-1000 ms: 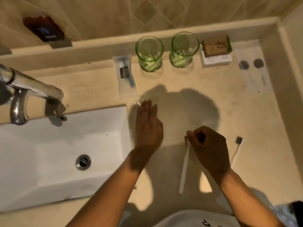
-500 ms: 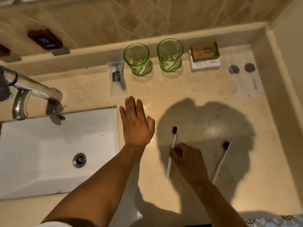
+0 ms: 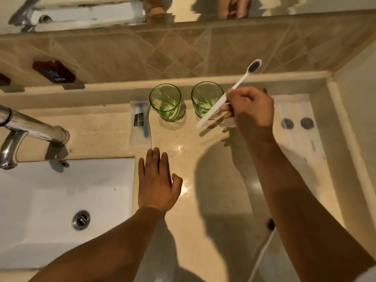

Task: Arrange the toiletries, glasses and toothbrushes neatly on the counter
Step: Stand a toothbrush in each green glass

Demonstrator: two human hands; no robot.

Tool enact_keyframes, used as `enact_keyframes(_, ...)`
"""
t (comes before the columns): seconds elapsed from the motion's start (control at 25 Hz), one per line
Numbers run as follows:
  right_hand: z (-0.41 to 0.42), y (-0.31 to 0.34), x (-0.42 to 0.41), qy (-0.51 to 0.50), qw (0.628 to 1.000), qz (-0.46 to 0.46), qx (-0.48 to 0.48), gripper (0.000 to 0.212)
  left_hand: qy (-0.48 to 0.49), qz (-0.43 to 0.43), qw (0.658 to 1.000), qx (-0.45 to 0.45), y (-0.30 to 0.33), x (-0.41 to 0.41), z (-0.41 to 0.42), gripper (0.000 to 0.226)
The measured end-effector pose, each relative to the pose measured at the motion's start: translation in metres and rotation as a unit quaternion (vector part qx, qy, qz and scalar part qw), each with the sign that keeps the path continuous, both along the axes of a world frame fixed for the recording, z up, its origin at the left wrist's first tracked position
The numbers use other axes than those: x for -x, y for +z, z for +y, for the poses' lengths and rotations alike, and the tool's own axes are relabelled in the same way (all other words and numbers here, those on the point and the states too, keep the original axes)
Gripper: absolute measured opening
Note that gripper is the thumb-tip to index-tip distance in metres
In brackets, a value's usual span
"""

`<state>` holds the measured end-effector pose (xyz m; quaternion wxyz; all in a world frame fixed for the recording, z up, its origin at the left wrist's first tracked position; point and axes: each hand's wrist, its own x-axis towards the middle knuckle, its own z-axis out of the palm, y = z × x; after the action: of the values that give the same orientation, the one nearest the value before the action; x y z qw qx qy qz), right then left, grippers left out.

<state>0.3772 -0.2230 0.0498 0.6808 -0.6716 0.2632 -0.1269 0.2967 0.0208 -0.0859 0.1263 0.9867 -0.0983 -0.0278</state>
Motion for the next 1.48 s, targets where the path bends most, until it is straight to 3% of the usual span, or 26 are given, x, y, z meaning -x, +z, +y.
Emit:
enact_keyframes(0.24, -0.018, -0.002, -0.052, -0.064, 0.996, -0.028, 0.051, 0.016, 0.006, 0.006, 1.000, 0.013, 0.002, 0.000, 0.000, 0.068)
enact_keyframes(0.56, -0.015, -0.022, -0.061, 0.002, 0.976, 0.022, 0.215, 0.021, 0.001, -0.002, 1.000, 0.009, -0.001, -0.001, 0.000, 0.068)
enact_keyframes(1.48, -0.016, -0.041, -0.064, 0.016, 0.981, 0.032, 0.193, 0.017, -0.005, -0.003, 1.000, 0.006, 0.000, -0.002, -0.001, 0.068)
